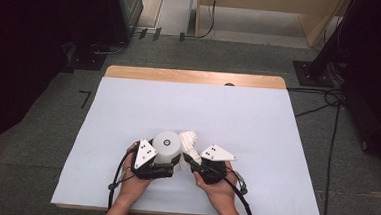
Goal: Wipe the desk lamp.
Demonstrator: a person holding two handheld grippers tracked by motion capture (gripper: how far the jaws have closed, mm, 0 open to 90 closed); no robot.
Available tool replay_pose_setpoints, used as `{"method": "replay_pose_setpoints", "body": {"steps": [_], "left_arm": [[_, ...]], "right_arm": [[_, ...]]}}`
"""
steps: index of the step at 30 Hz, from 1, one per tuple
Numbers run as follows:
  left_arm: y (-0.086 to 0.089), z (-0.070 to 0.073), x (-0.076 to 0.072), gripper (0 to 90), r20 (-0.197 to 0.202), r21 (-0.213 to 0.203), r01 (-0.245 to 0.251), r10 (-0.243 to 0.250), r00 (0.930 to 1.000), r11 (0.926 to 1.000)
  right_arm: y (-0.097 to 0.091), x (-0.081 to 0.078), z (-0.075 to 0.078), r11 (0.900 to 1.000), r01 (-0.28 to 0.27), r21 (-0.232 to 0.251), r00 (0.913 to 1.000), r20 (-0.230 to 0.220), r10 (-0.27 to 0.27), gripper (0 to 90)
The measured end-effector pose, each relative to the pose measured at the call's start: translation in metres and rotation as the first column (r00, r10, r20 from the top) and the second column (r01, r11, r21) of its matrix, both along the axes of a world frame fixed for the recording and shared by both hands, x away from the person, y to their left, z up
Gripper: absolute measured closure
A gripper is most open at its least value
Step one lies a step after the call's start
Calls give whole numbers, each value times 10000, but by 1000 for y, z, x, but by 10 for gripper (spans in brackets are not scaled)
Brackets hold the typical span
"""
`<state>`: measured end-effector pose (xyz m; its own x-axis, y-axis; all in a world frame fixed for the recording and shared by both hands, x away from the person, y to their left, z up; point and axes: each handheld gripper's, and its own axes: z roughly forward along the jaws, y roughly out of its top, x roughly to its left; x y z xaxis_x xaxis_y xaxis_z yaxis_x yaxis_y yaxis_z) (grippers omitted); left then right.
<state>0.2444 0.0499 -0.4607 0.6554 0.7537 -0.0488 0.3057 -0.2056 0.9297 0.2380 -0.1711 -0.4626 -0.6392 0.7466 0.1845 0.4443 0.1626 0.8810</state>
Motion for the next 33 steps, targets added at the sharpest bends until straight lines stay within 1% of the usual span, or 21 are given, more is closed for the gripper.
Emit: {"method": "replay_pose_setpoints", "body": {"steps": [2,4,5,7,8,9,10,11,13,15,17,19,21,23,24,27,30,31,33], "left_arm": [[1,0,-3,89,73,-183,205,-203,9998,9996],[1,-1,-5,89,93,-298,361,-358,9993,9989],[0,-1,-5,89,86,-311,453,-450,9989,9985],[-1,-1,-6,89,132,-226,589,-586,9982,9980],[-2,-2,-6,89,118,-277,604,-601,9981,9978],[-2,-1,-6,89,99,-462,642,-638,9979,9969],[-1,0,-6,89,108,-502,670,-666,9977,9965],[-1,1,-6,89,153,-567,680,-673,9976,9961],[2,4,-5,89,194,-705,727,-715,9973,9949],[6,7,-2,89,151,-1004,683,-671,9976,9926],[8,7,-1,89,91,-1172,588,-582,9983,9914],[9,6,0,89,62,-1079,625,-622,9980,9922],[8,4,0,89,68,-1019,707,-703,9975,9923],[5,3,0,89,29,-1007,772,-773,9970,9919],[4,2,0,89,45,-928,821,-821,9966,9923],[1,0,0,89,11,-730,941,-943,9955,9929],[1,0,0,89,-34,-848,974,-981,9952,9916],[1,1,0,89,-54,-929,973,-982,9952,9909],[4,2,1,89,-108,-1119,920,-938,9955,9894]], "right_arm": [[-2,-1,5,9998,-89,162,9999,127,87,757],[-3,-5,11,9996,-176,217,9989,447,166,757],[-3,-6,14,9994,-183,292,9976,670,163,756],[-6,-8,21,9985,-105,532,9956,930,55,756],[-7,-9,23,9979,-79,650,9944,1056,10,756],[-7,-9,26,9976,-103,680,9935,1136,25,756],[-7,-10,27,9979,-121,639,9927,1206,43,756],[-7,-10,27,9980,-135,625,9923,1237,56,755],[-6,-10,25,9981,-113,610,9945,1043,49,755],[-5,-9,19,9985,-131,540,9961,883,83,755],[-3,-9,13,9992,-142,360,9974,713,116,755],[-1,-7,7,9997,-151,183,9986,501,142,755],[-1,-5,5,9998,-145,122,9992,370,140,756],[-2,-5,6,9999,-53,154,9992,394,46,756],[-3,-5,8,9998,-5,181,9989,468,-4,756],[-6,-7,14,9990,30,444,9974,717,-62,756],[-8,-10,21,9981,18,612,9941,1080,-85,756],[-8,-11,23,9980,11,638,9935,1134,-83,756],[-8,-11,22,9974,-30,716,9941,1083,-48,756]]}}
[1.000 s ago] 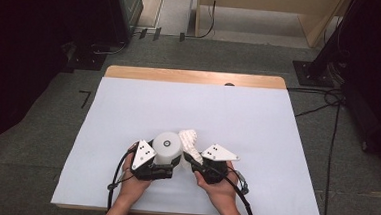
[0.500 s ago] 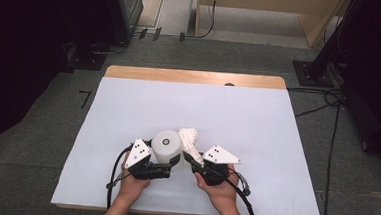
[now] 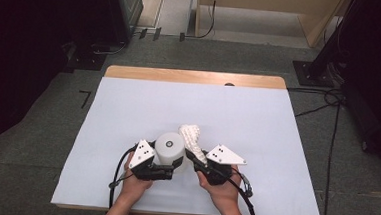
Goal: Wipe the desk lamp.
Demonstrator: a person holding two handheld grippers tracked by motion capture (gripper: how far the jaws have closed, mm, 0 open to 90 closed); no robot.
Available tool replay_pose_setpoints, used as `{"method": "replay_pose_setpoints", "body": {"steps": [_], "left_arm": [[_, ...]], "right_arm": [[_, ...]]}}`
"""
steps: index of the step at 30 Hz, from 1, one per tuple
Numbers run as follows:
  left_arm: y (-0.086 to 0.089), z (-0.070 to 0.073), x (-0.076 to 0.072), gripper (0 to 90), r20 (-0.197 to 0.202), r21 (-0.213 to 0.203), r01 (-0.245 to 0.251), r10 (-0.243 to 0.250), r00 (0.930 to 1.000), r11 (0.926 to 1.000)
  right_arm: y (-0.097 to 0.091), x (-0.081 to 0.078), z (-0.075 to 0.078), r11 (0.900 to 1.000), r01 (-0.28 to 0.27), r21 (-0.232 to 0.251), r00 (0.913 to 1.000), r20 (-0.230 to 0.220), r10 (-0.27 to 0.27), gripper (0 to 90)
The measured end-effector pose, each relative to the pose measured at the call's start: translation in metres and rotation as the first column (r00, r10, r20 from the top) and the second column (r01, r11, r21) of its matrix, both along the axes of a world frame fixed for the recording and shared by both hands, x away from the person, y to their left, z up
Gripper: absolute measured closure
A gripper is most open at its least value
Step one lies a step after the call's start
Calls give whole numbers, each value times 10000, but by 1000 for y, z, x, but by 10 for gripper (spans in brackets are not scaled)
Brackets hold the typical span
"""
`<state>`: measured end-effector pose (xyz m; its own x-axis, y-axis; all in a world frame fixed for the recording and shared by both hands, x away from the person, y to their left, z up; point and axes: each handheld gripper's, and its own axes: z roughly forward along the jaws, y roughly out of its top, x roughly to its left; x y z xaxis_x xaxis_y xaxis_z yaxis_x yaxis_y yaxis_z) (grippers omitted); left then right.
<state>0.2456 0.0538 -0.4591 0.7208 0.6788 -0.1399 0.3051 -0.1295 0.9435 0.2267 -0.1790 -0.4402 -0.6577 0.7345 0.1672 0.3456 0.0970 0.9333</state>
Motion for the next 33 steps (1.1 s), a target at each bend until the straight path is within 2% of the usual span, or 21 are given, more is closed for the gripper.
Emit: {"method": "replay_pose_setpoints", "body": {"steps": [2,8,12,15,17,21,24,29,33], "left_arm": [[3,1,1,89,-73,-179,-45,44,10000,9998],[10,3,3,89,-47,-291,-208,206,9998,9994],[9,2,3,89,1,-107,-246,246,9997,9996],[5,0,2,89,96,260,-265,263,9996,9993],[3,-1,2,89,47,268,-203,201,9998,9994],[-2,-3,1,89,42,502,-141,139,9999,9986],[-1,-2,1,89,39,477,-168,166,9999,9987],[6,0,3,89,-76,66,-322,322,9995,9995],[11,2,4,89,3,20,-460,460,9989,9989]], "right_arm": [[2,0,-3,9999,-74,-102,9999,-91,73,756],[8,2,-17,9990,-137,-429,9990,-426,119,756],[10,3,-19,9987,-171,-471,9986,-514,147,756],[8,2,-15,9996,-185,-227,9992,-348,177,756],[5,1,-10,9998,-203,-3,9996,-190,203,756],[0,-3,4,9984,-282,482,9987,426,262,756],[0,-5,6,9980,-381,495,9975,614,351,755],[2,-1,-8,9984,-412,390,9989,246,403,754],[6,1,-20,9982,-484,345,9988,-77,487,754]]}}
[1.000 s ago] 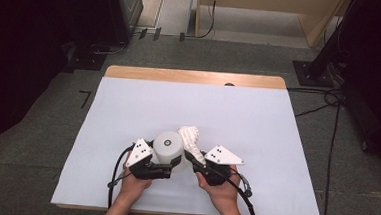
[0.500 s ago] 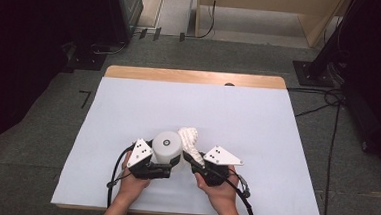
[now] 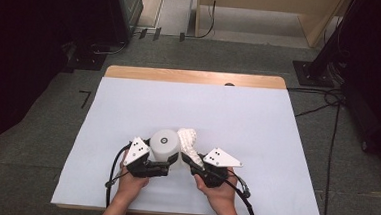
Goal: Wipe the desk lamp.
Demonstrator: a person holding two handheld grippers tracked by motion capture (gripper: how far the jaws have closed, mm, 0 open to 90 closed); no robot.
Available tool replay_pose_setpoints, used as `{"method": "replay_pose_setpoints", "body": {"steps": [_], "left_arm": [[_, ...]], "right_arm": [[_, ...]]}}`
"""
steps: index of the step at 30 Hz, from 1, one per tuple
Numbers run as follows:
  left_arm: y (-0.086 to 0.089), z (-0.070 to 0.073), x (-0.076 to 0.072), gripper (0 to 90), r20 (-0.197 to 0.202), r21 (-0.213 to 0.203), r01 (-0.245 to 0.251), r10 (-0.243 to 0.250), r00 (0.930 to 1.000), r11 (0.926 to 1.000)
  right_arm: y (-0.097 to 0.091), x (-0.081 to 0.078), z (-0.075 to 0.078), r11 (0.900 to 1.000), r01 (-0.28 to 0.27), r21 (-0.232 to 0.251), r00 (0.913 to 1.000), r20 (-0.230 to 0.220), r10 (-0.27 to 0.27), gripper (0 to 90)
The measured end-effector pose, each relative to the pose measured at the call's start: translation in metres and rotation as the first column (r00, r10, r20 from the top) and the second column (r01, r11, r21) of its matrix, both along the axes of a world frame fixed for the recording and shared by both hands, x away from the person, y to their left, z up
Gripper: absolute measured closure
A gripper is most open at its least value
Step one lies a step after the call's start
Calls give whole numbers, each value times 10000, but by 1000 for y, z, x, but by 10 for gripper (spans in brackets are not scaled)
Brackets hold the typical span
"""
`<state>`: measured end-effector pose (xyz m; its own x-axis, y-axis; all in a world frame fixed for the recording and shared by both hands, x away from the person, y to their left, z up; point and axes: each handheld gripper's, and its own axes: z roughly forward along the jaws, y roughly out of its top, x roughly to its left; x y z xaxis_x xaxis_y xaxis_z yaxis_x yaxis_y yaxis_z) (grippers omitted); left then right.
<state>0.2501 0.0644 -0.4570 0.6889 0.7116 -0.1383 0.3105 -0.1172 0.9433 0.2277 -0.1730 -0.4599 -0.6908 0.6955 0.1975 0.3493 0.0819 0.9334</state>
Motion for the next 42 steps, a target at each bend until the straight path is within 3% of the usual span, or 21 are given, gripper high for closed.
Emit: {"method": "replay_pose_setpoints", "body": {"steps": [5,9,13,18,24,33,36,42], "left_arm": [[0,-1,0,89,-33,30,22,-22,10000,10000],[-5,-3,-1,89,-24,386,38,-38,10000,9992],[-7,-4,-1,89,-51,336,61,-59,10000,9994],[-2,0,-1,89,-22,15,36,-36,10000,10000],[4,0,2,89,-100,-88,-48,47,9999,9999],[-5,-5,1,89,-96,404,-1,5,10000,9992],[-4,-3,0,89,-25,309,6,-5,10000,9995],[4,3,-1,89,234,-143,-190,193,9995,9997]], "right_arm": [[1,1,0,9999,-54,103,9999,-116,55,754],[-2,-2,10,9991,-62,423,9998,189,54,754],[-3,-5,18,9985,-90,548,9991,422,67,754],[-2,-1,9,9991,-95,418,9998,186,88,753],[1,0,1,9998,-128,163,9999,-40,128,753],[0,-5,18,9981,-190,585,9984,537,159,754],[-1,-5,17,9978,-239,611,9979,610,202,753],[4,-5,6,9997,-144,212,9984,544,132,753]]}}
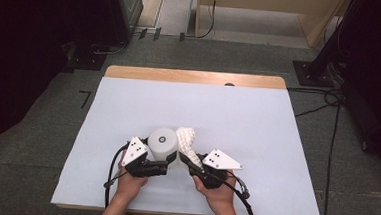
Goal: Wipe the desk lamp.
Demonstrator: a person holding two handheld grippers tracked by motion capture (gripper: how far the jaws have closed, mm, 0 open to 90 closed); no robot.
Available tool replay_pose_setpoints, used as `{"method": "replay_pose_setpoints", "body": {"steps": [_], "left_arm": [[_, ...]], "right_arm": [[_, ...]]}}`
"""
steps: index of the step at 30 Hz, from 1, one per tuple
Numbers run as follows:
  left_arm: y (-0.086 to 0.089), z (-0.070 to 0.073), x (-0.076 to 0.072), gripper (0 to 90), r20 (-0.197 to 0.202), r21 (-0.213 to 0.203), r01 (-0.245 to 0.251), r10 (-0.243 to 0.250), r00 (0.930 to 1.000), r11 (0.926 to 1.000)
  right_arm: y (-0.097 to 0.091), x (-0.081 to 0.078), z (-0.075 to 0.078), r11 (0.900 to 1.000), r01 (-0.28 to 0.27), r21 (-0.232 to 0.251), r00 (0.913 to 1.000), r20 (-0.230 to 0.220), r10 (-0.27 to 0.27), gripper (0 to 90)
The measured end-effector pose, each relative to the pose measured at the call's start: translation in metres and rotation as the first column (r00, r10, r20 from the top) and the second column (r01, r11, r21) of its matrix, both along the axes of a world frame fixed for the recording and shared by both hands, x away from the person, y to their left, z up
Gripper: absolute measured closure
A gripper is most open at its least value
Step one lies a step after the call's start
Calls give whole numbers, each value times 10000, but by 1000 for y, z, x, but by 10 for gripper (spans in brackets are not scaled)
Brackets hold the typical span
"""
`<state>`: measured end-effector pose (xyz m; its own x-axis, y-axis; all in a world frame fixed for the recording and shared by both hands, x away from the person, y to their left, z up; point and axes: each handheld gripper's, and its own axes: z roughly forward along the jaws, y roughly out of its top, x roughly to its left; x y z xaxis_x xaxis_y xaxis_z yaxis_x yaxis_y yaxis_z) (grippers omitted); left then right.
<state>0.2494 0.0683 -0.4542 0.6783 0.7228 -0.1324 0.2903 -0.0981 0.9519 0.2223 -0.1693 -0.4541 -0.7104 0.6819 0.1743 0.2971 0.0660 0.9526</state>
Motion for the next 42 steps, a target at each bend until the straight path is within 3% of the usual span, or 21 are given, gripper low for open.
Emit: {"method": "replay_pose_setpoints", "body": {"steps": [4,10,15,21,28,35,39,42], "left_arm": [[3,-1,2,89,-171,-120,30,-32,9998,9999],[-7,-6,1,89,-242,430,229,-219,9995,9988],[-7,-6,1,89,-243,338,208,-200,9995,9992],[1,-1,2,89,-208,-107,27,-30,9998,9999],[5,1,3,89,-238,-368,50,-58,9997,9993],[7,1,4,89,-276,-563,68,-84,9996,9984],[5,-2,5,89,-210,-105,-107,105,9997,9999],[4,-4,5,88,-237,-36,-201,200,9995,9998]], "right_arm": [[3,1,-2,10000,-78,-54,10000,-10,78,753],[-1,-4,12,9990,-32,443,9995,306,18,753],[-3,-5,14,9983,-155,564,9991,410,132,752],[2,-5,-1,9997,-76,245,9999,104,73,751],[1,0,-9,9993,-193,323,9989,-410,206,750],[-1,0,-15,9994,-95,344,9982,-582,115,748],[-5,-1,-8,9994,14,358,9995,-319,-3,742],[-18,5,-6,9979,582,284,9969,-540,-566,740]]}}
